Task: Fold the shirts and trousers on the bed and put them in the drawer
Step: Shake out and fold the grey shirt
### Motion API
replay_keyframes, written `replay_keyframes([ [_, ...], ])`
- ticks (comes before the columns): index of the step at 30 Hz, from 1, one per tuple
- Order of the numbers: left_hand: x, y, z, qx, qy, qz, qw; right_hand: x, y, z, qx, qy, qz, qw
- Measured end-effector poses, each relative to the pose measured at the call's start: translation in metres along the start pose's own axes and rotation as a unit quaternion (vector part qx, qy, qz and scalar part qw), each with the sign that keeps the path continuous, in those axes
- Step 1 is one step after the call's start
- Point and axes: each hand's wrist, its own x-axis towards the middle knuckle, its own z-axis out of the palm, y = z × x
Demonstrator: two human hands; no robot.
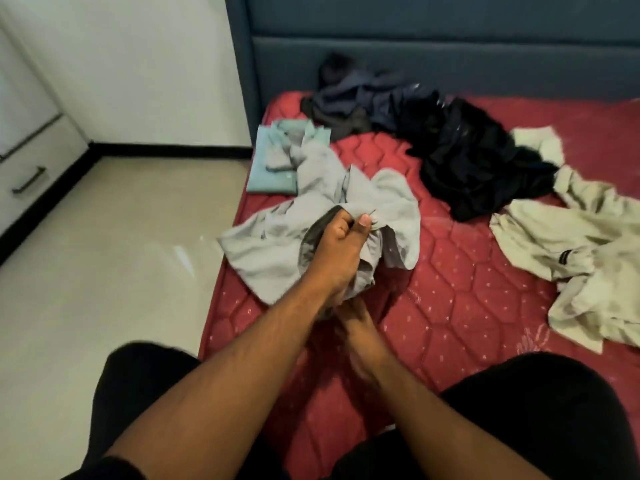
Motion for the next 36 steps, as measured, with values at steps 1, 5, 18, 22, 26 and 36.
replay_keyframes([
  [1,0.006,0.016,0.013,-0.013,-0.015,0.011,1.0,0.007,-0.013,0.009,-0.013,0.002,-0.009,1.0],
  [5,0.027,0.118,0.059,-0.048,-0.065,0.101,0.992,0.045,-0.131,0.031,-0.05,0.102,-0.172,0.978],
  [18,0.045,0.249,-0.05,0.246,0.231,0.247,0.908,-0.013,-0.45,-0.013,-0.641,-0.025,-0.382,0.665],
  [22,0.014,0.087,-0.133,0.371,0.178,-0.024,0.911,0.036,-0.299,-0.049,-0.833,-0.13,-0.181,0.507],
  [26,-0.037,-0.024,-0.177,0.402,0.193,-0.116,0.887,0.04,-0.131,-0.104,-0.826,-0.083,-0.048,0.555],
  [36,-0.05,-0.08,-0.16,0.651,0.058,0.272,0.707,0.013,-0.03,-0.13,-0.78,0.113,-0.144,0.599],
])
